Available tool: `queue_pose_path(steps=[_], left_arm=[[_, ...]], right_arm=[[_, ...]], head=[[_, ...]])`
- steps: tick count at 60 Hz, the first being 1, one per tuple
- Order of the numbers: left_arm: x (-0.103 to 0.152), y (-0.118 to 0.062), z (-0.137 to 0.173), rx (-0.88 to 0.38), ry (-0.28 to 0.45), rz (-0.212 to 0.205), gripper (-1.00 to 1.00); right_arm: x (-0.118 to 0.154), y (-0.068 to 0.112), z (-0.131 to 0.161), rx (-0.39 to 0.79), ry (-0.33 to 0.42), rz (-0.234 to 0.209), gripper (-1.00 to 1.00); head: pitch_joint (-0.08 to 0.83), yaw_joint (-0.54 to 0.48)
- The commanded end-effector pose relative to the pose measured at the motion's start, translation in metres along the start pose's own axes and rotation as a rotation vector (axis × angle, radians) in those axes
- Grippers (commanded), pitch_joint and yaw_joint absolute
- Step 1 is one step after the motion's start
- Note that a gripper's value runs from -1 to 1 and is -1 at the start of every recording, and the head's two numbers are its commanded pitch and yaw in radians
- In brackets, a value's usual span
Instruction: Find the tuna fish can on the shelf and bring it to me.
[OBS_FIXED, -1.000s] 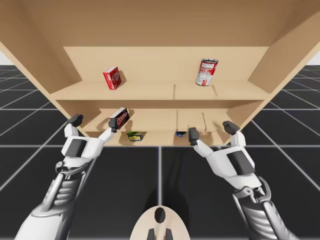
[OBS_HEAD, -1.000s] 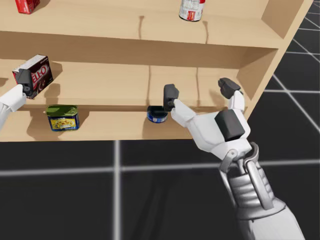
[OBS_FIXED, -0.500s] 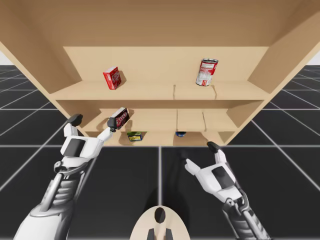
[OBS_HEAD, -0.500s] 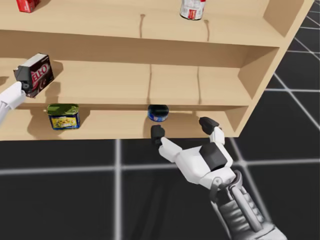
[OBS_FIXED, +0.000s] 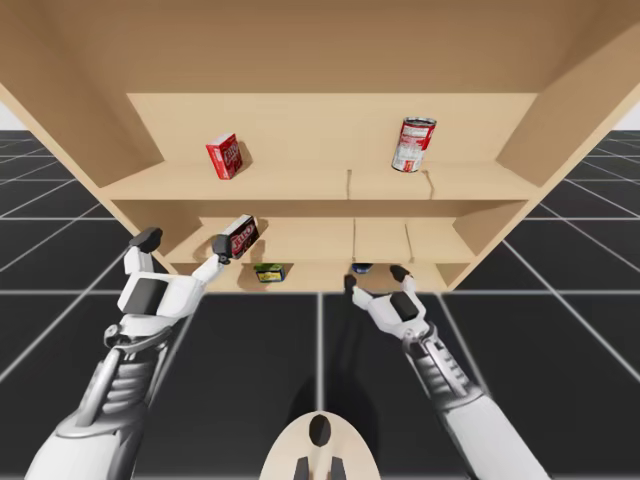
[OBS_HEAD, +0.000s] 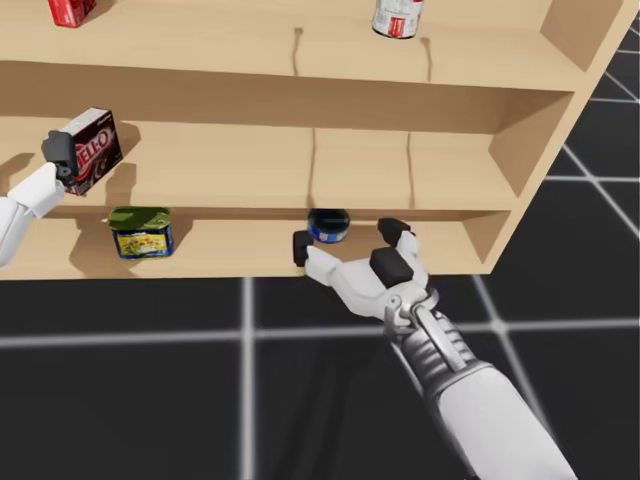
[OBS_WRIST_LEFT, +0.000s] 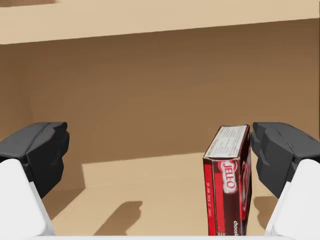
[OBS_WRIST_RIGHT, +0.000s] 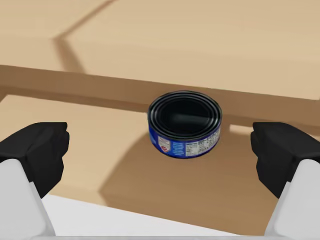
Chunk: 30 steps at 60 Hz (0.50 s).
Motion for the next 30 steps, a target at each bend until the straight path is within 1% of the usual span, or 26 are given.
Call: queue_pose_path(steps=[1,8,10,17,21,24,27,30], left_arm=[[0.001,0.000,0.000,-0.002,-0.004,-0.005,-1.00],[0.001,-0.001,0.000,-0.003,-0.004,-0.007,-1.00],[0.001,-0.002,0.001,-0.004,-0.003,-0.007,-1.00],[0.001,-0.002,0.002,-0.004,-0.002,-0.006,-1.00],[0.002,-0.002,0.002,-0.005,-0.002,-0.006,-1.00],[0.002,-0.003,0.002,-0.005,-0.002,-0.006,-1.00],[0.002,-0.003,0.002,-0.005,-0.003,-0.006,-1.00],[0.002,-0.003,0.002,-0.004,-0.003,-0.006,-1.00]], right_arm=[[-0.011,0.013,-0.036,0.013,0.055,-0.072,-1.00],[-0.018,0.011,-0.055,0.013,0.089,-0.063,-1.00],[-0.020,0.011,-0.059,0.010,0.098,-0.067,-1.00],[-0.026,0.010,-0.074,-0.002,0.126,-0.052,-1.00],[-0.030,0.010,-0.082,0.006,0.142,-0.053,-1.00],[-0.034,0.012,-0.087,0.025,0.157,-0.076,-1.00],[-0.039,0.013,-0.091,0.032,0.172,-0.064,-1.00],[-0.043,0.015,-0.095,0.040,0.189,-0.068,-1.00]], head=[[0.616,-0.15],[0.619,-0.15],[0.619,-0.15],[0.622,-0.16],[0.623,-0.16],[0.622,-0.15],[0.623,-0.15],[0.624,-0.15]])
